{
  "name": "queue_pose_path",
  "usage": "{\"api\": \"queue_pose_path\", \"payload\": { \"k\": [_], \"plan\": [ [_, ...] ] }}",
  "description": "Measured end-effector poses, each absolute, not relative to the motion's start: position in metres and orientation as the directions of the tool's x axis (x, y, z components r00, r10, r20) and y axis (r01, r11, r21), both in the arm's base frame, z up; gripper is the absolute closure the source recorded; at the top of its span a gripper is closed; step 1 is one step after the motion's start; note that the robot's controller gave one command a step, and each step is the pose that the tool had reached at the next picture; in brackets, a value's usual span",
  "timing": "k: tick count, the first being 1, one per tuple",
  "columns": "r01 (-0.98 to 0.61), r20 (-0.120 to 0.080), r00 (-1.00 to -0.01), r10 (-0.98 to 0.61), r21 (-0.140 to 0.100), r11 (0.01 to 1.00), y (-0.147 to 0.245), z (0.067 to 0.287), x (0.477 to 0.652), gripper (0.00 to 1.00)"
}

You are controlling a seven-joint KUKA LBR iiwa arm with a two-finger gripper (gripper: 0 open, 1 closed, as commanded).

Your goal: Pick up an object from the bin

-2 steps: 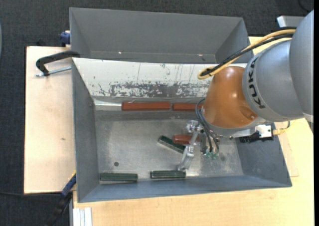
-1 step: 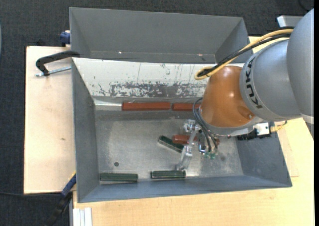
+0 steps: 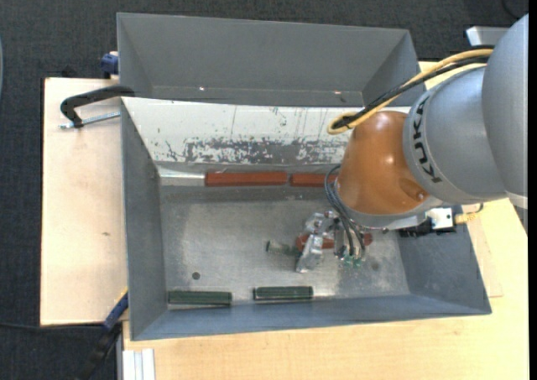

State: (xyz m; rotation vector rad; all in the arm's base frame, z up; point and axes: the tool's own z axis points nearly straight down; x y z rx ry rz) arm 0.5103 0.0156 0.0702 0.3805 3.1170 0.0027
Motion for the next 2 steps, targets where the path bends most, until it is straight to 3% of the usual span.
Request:
{"api": "queue_pose_path", "payload": {
  "k": [2],
  "plan": [
    [0.247, 0.001, -0.969, 0.247, 0.001, 0.969, 0.0145, 0.0753, 0.5091, 1.0]
  ]
}}
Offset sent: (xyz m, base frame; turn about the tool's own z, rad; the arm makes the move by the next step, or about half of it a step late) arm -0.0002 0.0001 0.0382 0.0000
